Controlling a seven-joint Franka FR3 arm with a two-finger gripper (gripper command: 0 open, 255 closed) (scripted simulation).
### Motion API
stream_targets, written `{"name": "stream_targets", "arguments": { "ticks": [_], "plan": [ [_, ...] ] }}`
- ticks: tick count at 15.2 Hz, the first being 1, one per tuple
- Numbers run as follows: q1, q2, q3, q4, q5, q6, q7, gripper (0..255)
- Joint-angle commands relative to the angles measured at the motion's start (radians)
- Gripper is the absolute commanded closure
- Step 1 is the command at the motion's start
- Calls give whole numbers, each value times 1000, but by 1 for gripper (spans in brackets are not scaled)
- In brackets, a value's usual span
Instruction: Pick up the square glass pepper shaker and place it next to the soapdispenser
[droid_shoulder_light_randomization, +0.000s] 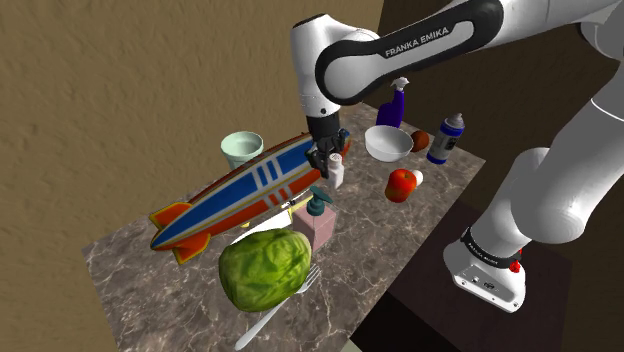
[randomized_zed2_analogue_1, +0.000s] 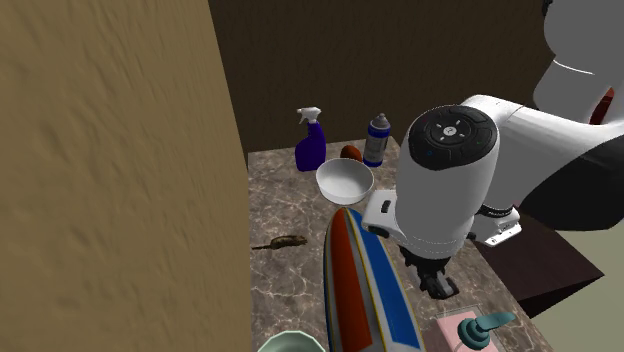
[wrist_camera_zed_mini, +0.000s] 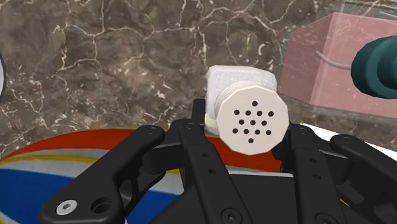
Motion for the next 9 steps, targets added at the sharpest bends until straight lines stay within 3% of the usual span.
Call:
{"name": "stream_targets", "arguments": {
  "ticks": [1, 9],
  "plan": [
    [0, 11, 0, -16, -2, 27, -1, 255],
    [2, 59, 2, -74, -9, 132, 1, 255]
  ]
}}
